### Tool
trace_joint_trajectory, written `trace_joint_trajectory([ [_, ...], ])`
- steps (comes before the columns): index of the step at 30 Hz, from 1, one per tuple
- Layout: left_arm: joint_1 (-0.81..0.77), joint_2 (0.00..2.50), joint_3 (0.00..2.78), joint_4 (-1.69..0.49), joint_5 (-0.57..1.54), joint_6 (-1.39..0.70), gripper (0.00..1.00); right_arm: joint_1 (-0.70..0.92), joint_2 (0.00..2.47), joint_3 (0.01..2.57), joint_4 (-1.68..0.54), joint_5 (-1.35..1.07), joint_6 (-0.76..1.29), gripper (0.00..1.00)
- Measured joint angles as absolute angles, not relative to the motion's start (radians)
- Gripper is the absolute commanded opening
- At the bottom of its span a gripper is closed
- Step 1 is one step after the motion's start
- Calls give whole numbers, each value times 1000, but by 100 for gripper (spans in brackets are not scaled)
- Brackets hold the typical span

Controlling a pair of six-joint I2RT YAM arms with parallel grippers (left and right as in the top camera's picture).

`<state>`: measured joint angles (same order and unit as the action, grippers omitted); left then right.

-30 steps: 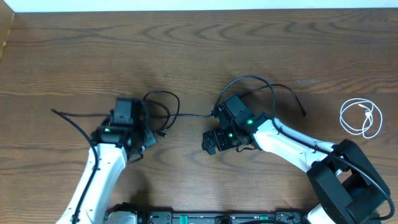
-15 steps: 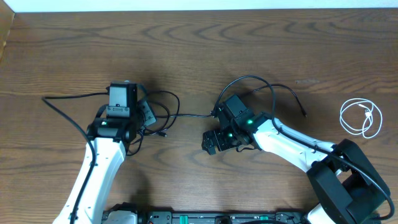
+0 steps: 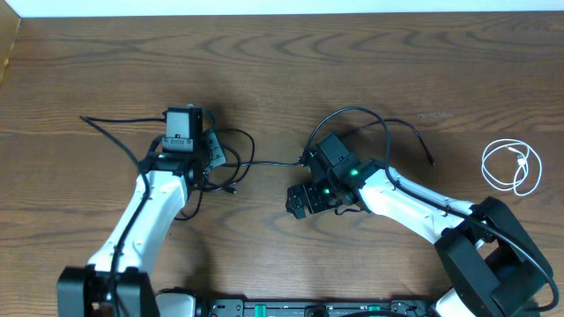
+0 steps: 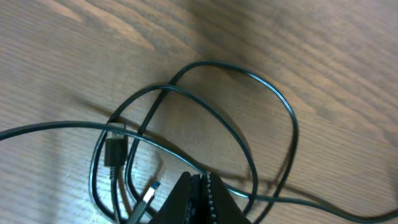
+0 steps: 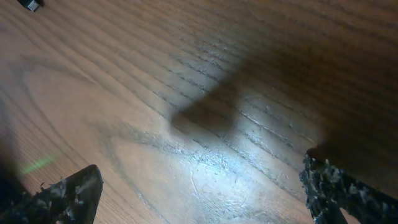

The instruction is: Untangle cables

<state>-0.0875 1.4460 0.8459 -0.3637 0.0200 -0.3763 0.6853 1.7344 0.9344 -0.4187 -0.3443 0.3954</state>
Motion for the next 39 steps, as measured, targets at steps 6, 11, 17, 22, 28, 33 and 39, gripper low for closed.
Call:
trace_joint_trajectory([
  [6,-88,1551,846,-360,20,-368,7,685,1734,934,-419,-344,395,99],
  [11,-88,1613,846,-393,25,-365,7,685,1734,934,-418,-344,395,99],
  [17,-88,1621,846,-473,112,-365,7,685,1734,934,-417,-344,395,99],
  [22,-88,1621,846,-553,171,-365,7,685,1734,934,-416,-344,395,99],
  [28,-88,1621,835,-573,189,-365,7,685,1734,934,-416,-344,395,99],
  [33,-88,1621,799,-582,238,-365,8,685,1734,934,-417,-344,395,99],
  [39,-87,1621,783,-580,342,-365,8,685,1734,934,-416,-344,395,99],
])
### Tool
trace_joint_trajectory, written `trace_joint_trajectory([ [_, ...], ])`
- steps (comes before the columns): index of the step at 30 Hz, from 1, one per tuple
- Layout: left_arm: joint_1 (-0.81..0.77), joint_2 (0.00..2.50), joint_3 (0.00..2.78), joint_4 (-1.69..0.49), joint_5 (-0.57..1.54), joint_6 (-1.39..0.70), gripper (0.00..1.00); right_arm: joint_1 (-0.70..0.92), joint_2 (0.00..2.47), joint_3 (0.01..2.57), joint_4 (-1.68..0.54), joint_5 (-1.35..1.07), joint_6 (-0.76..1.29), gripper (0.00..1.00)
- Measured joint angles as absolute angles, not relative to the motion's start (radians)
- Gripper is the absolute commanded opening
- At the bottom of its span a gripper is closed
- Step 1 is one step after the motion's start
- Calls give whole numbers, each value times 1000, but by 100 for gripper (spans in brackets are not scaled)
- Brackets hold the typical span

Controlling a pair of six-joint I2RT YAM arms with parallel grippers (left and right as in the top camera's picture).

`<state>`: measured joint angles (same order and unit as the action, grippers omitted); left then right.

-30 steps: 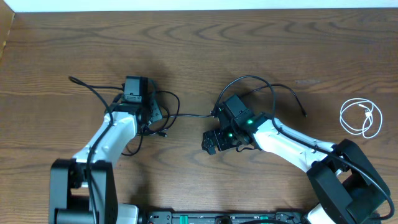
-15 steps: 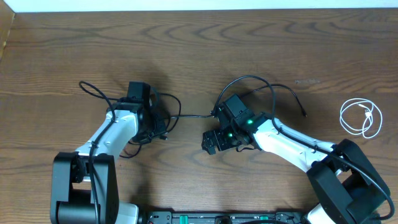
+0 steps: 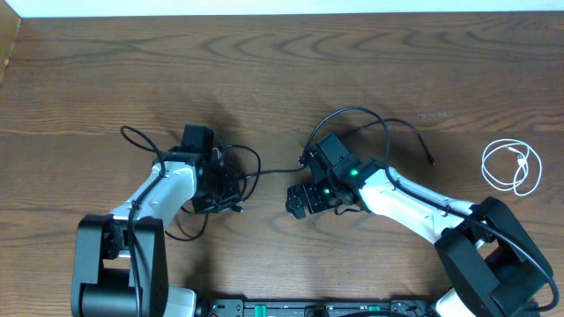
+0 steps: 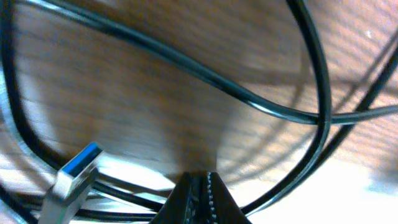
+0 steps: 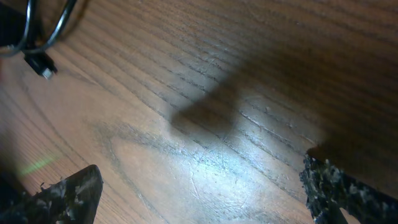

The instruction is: Untangle cables

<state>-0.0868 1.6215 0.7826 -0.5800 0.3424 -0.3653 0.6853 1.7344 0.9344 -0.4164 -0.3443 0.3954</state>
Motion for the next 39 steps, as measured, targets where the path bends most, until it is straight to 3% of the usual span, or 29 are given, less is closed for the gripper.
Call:
trace_joint_trajectory([
  [6,-102,1621,769,-582,401,-365,7,685,1734,934,-416,-344,395,99],
  [18,-279,1621,764,-585,424,-368,7,685,1734,934,-417,-344,395,99],
  [27,-288,1539,764,-652,416,-369,8,685,1734,934,-417,-344,396,99],
  [36,-288,1387,780,-649,413,-371,17,685,1734,934,-417,-344,395,99],
  [37,-289,1388,780,-649,413,-372,25,685,1734,934,-417,-344,395,99],
  [39,-289,1391,780,-648,412,-372,28,685,1734,934,-418,-344,395,99],
])
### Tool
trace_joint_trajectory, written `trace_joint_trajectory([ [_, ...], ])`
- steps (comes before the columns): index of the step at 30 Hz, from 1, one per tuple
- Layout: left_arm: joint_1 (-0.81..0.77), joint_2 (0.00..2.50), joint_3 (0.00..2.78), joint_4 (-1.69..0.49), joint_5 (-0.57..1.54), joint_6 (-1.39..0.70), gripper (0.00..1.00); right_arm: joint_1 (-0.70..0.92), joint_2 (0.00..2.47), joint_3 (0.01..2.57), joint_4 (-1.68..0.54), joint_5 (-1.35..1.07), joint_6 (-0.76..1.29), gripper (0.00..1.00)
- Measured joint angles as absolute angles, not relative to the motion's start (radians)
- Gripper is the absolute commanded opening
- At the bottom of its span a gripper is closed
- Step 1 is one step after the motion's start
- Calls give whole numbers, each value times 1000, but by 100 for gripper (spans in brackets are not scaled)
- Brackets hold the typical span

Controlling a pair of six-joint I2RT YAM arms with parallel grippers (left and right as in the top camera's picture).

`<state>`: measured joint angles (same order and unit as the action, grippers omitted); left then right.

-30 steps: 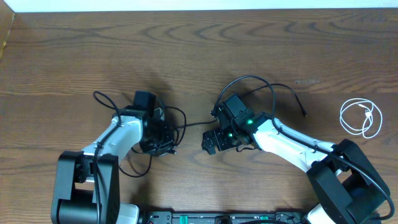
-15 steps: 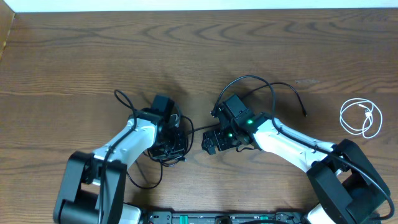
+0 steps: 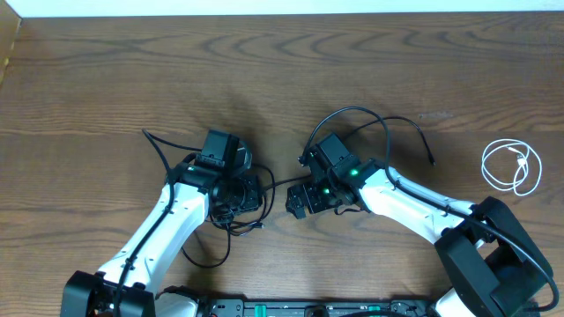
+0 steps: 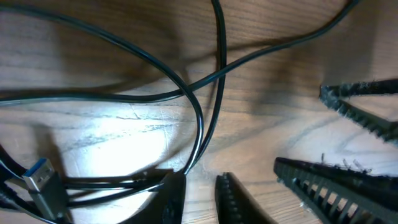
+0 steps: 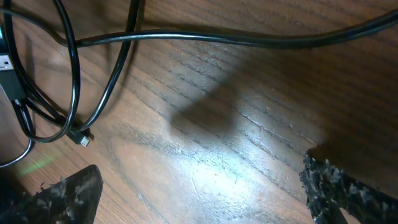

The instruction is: Untangle cables

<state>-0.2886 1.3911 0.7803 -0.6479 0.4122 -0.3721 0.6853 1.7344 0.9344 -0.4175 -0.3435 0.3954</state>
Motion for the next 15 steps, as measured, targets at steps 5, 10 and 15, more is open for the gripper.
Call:
trace_joint_trajectory([
  [5,-288,1423,780,-644,413,-395,33,677,1734,936,-451,-306,426,99],
  [10,-289,1472,780,-622,413,-421,33,612,1729,943,-501,-243,480,99],
  [15,-294,1508,780,-583,413,-428,34,594,1729,943,-505,-212,498,99],
])
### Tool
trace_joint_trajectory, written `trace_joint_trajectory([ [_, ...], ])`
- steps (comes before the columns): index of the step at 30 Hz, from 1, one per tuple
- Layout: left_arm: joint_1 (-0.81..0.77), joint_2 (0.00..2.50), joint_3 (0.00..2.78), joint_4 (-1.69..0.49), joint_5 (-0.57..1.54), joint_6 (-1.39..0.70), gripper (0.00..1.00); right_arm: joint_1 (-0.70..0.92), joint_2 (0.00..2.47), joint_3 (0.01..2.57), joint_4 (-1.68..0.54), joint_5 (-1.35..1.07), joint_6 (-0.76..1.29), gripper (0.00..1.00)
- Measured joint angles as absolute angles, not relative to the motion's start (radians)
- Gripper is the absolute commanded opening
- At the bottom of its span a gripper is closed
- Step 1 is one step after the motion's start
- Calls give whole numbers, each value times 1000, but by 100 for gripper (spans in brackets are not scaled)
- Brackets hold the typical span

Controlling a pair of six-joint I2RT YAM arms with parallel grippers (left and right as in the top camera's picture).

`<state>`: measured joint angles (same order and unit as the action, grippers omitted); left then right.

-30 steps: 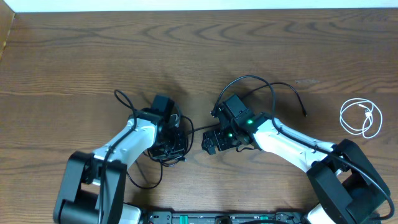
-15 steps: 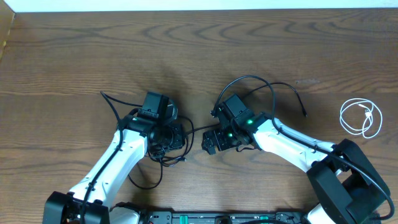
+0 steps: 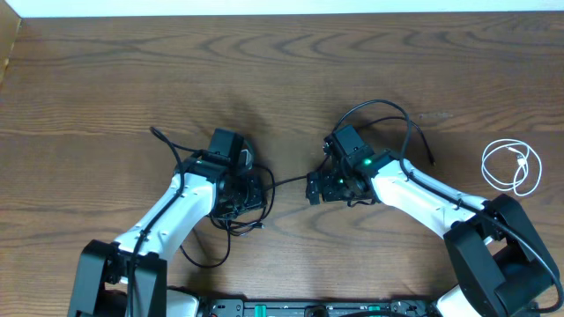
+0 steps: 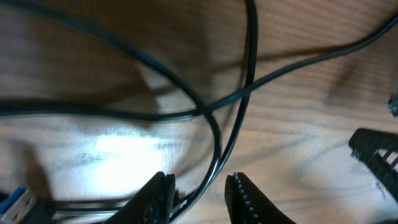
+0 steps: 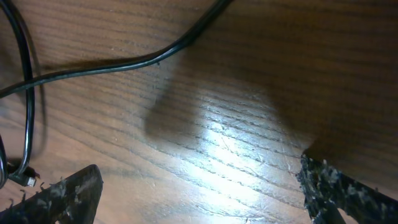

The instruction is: Untangle cables

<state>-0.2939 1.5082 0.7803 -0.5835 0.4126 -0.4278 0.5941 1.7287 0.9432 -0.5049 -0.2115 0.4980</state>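
A black cable [image 3: 284,181] runs from a tangle of loops [image 3: 227,211] under my left gripper [image 3: 247,190] across to my right gripper [image 3: 317,188]. It then arches up behind the right arm and ends in a small plug [image 3: 431,162]. In the left wrist view, crossed black strands [image 4: 214,109] fill the frame. One strand passes between the fingers of the left gripper [image 4: 198,198], which are a little apart and not clamped on it. My right gripper [image 5: 199,199] is wide open over bare wood, with the black cable [image 5: 124,65] lying ahead of it.
A coiled white cable [image 3: 511,167] lies near the table's right edge. A blue USB plug [image 4: 12,200] shows at the lower left of the left wrist view. The wooden table [image 3: 282,62] stretches away behind both arms.
My right gripper has moved to the right and slightly back, still wide open. The left gripper stays over the tangle, its fingers slightly wider apart around a strand.
My left gripper was shut over the tangle at the left of the table. It then stood further right and nearer, still shut, with the loops shifted right too. By the last moment its fingers had parted beside the right gripper, which stayed open mid-table until its shift now.
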Motion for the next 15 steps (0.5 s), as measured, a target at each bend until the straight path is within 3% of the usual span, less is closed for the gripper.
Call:
trace_joint_trajectory([
  [15,-418,1511,756,-506,238,-536,33,606,1728,943,-503,-189,508,99],
])
